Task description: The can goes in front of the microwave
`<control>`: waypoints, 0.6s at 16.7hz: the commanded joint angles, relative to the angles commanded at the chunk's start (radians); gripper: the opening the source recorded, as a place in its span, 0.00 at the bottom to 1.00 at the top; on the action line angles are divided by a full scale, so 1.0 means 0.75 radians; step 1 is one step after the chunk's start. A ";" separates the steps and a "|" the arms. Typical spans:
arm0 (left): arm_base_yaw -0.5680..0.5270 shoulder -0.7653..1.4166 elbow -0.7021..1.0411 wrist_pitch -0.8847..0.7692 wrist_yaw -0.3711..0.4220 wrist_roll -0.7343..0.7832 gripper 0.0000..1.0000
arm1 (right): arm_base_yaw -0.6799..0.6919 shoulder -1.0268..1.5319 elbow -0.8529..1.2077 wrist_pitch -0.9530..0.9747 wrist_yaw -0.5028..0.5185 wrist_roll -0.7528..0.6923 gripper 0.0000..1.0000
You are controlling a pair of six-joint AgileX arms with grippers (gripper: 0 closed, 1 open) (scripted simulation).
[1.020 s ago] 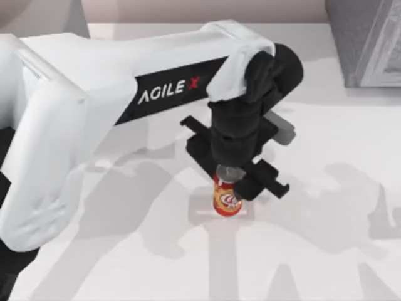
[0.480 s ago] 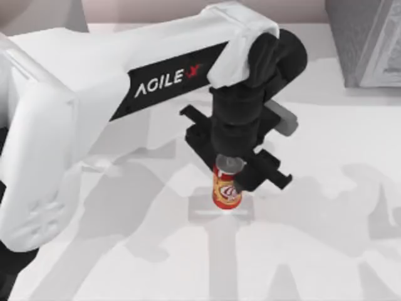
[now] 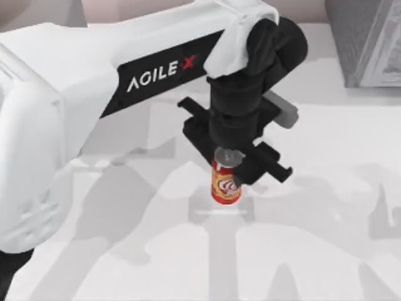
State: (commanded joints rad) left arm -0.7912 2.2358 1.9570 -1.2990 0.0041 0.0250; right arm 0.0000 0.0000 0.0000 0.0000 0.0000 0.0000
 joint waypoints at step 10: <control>0.571 -0.602 -0.706 -0.041 0.026 0.140 0.00 | 0.000 0.000 0.000 0.000 0.000 0.000 1.00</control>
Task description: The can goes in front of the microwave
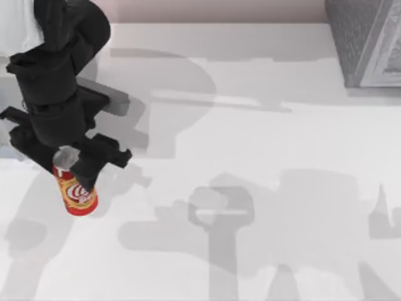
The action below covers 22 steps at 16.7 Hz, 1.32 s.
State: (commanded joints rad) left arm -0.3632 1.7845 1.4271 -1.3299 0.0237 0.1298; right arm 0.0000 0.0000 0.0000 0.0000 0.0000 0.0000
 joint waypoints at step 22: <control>0.644 -0.542 -0.697 0.317 -0.043 0.009 0.00 | 0.000 0.000 0.000 0.000 0.000 0.000 1.00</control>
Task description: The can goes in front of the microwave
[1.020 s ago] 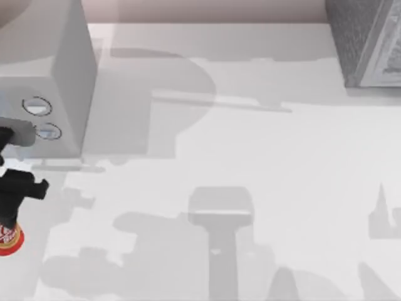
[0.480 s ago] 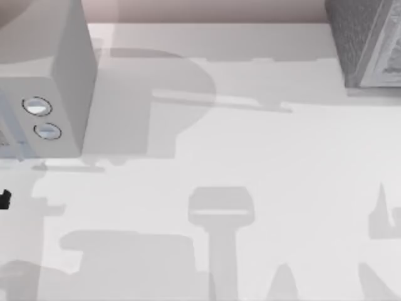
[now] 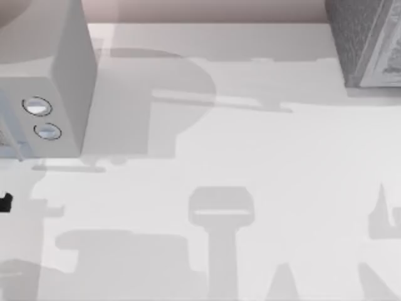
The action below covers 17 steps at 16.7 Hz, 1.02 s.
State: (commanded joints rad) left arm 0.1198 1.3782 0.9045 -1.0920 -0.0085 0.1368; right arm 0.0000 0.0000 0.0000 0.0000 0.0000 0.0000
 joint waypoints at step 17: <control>0.000 0.000 0.000 0.000 0.000 0.000 1.00 | 0.000 0.000 0.000 0.000 0.000 0.000 1.00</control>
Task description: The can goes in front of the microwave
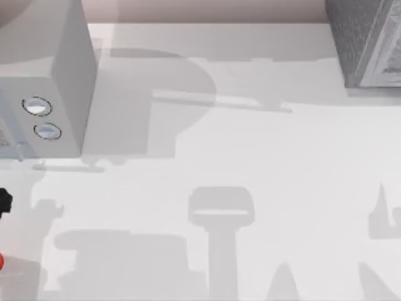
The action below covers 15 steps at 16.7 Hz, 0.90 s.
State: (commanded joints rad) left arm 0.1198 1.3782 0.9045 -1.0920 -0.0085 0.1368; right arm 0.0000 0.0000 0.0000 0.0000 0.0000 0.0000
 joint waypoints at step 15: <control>-0.003 -0.027 0.180 -0.212 0.000 -0.003 1.00 | 0.000 0.000 0.000 0.000 0.000 0.000 1.00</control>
State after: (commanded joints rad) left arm 0.1176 1.3580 1.0397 -1.2510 -0.0085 0.1347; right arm 0.0000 0.0000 0.0000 0.0000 0.0000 0.0000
